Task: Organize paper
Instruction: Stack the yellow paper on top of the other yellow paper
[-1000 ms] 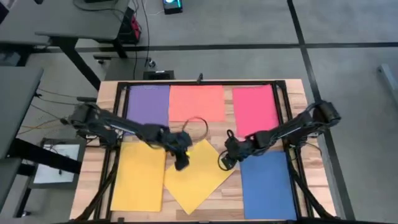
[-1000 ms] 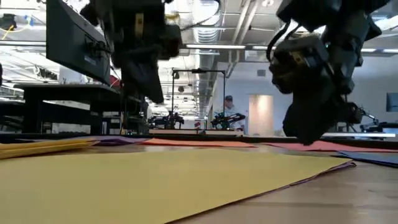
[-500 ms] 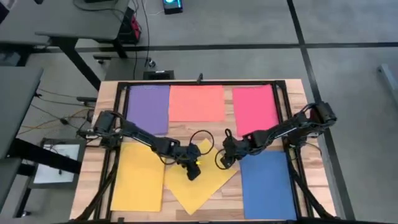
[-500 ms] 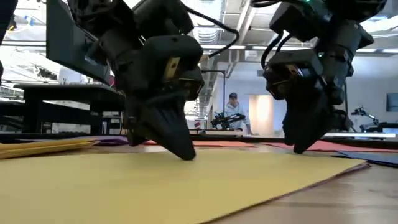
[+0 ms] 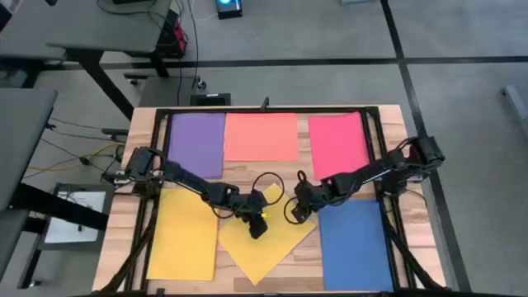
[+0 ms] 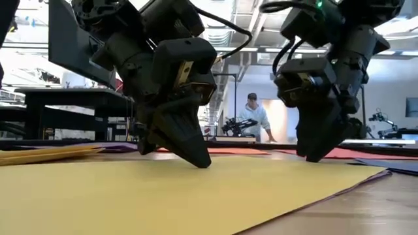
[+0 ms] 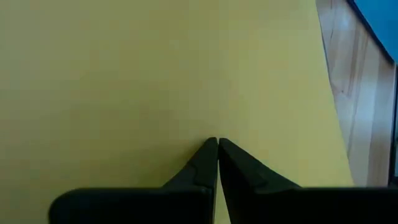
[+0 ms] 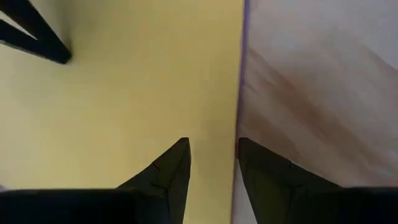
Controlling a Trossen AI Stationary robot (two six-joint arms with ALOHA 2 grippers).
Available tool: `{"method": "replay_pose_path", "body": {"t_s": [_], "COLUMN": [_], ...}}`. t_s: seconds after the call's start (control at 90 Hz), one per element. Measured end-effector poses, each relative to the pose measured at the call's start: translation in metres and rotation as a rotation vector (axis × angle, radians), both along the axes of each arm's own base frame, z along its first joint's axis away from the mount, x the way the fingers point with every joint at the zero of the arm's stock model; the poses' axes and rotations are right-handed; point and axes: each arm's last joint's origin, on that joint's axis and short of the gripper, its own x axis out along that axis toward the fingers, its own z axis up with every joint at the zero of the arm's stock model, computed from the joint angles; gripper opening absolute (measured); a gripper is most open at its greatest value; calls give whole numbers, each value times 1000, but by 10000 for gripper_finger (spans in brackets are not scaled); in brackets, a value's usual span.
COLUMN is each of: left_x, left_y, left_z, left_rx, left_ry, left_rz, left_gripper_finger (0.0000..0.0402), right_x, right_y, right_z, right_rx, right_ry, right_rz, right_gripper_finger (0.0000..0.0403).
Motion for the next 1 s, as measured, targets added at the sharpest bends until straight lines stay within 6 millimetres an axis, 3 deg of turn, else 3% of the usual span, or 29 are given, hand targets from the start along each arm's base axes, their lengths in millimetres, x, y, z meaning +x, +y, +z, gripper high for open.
{"method": "replay_pose_path", "body": {"t_s": [0.222,0.544,1.0], "left_x": [0,0,0], "left_y": [0,0,0], "left_z": [0,0,0], "left_rx": [2,3,3], "left_ry": [-5,-4,-3], "left_rz": [-1,-3,-3], "left_gripper_finger": [0,0,0], "right_x": [0,-6,-8], "right_y": [1,3,8], "right_z": [4,35,40], "right_rx": [28,83,217], "right_ry": [-22,-122,-115], "right_rz": [16,40,71], "right_gripper_finger": [128,128,128]}}
